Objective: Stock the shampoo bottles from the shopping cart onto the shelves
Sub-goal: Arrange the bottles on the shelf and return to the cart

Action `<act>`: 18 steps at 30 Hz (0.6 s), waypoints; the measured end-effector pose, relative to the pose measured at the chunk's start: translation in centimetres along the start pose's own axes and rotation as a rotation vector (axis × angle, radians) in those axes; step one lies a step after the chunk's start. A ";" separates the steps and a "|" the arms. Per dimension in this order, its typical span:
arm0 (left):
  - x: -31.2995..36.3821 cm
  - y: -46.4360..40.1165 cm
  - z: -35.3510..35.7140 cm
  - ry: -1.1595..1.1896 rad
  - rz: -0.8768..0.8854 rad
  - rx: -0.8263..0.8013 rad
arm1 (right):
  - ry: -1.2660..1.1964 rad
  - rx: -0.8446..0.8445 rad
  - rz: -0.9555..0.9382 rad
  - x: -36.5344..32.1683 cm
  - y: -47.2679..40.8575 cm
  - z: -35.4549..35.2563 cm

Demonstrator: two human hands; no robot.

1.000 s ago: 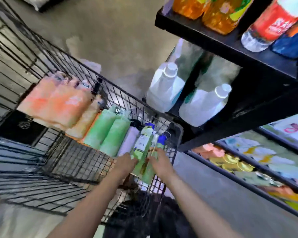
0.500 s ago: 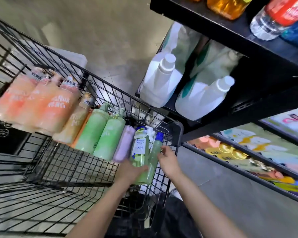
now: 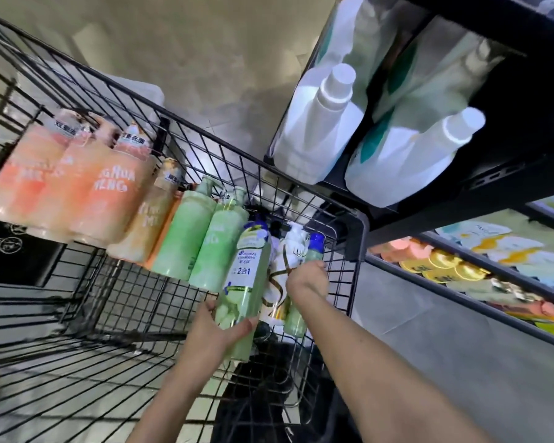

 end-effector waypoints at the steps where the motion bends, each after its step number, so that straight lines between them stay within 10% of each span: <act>1: -0.5 -0.2 0.1 -0.013 -0.006 0.002 | 0.036 0.008 0.005 -0.1 -0.3 0.2; 18: -0.9 3.2 0.3 0.125 -0.024 0.038 | -0.355 0.037 -0.434 2.6 5.1 -3.7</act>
Point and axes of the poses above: each hand's wrist, its own y-axis away from the middle knuckle, its own z-axis out of the palm, x = y × z, the point moved 4 cm from there along -y, towards the middle knuckle, and after that the axes turned 12 degrees about -y, right-handed, at the moved point
